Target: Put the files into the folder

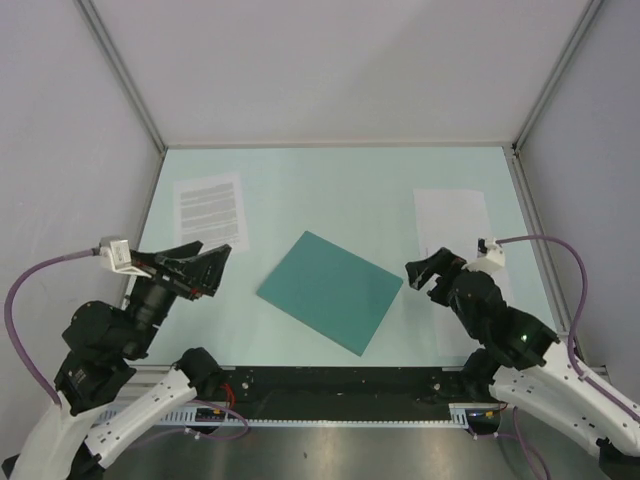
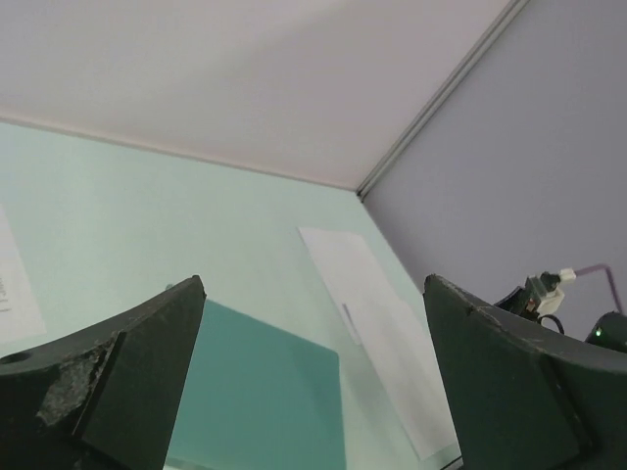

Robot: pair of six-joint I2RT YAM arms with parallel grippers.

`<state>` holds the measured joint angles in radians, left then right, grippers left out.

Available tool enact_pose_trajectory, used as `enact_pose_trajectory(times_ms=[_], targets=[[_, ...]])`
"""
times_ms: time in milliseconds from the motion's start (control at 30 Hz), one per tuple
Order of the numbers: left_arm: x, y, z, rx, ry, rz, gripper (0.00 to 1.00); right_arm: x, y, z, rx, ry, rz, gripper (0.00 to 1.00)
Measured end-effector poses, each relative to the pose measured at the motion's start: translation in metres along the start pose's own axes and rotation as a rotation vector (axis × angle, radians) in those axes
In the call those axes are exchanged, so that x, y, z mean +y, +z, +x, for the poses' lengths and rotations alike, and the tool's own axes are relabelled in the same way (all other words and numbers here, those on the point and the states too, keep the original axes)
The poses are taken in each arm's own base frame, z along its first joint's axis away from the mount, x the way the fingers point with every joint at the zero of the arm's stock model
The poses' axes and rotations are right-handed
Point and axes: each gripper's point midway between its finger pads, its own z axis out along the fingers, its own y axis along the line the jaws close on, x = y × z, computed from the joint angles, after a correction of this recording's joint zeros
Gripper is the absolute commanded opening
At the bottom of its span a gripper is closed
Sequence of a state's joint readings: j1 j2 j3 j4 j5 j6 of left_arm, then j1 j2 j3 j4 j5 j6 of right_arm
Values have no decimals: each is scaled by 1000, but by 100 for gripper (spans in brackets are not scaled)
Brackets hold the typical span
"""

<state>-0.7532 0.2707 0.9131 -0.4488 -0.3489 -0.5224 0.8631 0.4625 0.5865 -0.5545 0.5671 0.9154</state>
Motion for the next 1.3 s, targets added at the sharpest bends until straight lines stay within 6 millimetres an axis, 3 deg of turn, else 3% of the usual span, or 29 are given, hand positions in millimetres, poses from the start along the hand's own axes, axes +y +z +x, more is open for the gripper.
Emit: enact_pose_trajectory(times_ms=[67, 133, 333, 433, 533, 667, 833, 933, 1000, 1067, 1300], targets=[[5, 0, 9, 44, 19, -27, 100, -6, 8, 6, 46, -27, 51, 100], [9, 4, 17, 93, 41, -59, 100, -9, 16, 26, 138, -61, 80, 98], [27, 26, 61, 295, 130, -186, 99, 2, 31, 107, 416, -190, 74, 96], [41, 27, 86, 388, 168, -243, 99, 14, 31, 135, 489, -201, 36, 91], [56, 21, 110, 454, 172, -287, 99, 19, 33, 152, 525, -159, 0, 85], [71, 14, 142, 522, 155, -314, 100, 8, 33, 174, 575, -82, -30, 75], [90, 9, 187, 634, 138, -363, 98, -17, 28, 195, 632, -11, 0, 73], [97, 7, 210, 693, 128, -380, 97, -19, 24, 198, 642, 20, -20, 71], [99, 7, 221, 722, 123, -380, 96, -17, 22, 198, 636, 51, -54, 62], [100, 7, 228, 739, 117, -379, 96, -17, 21, 199, 632, 88, -85, 55], [93, 14, 229, 722, 88, -349, 95, -21, 19, 199, 615, 169, -114, 50]])
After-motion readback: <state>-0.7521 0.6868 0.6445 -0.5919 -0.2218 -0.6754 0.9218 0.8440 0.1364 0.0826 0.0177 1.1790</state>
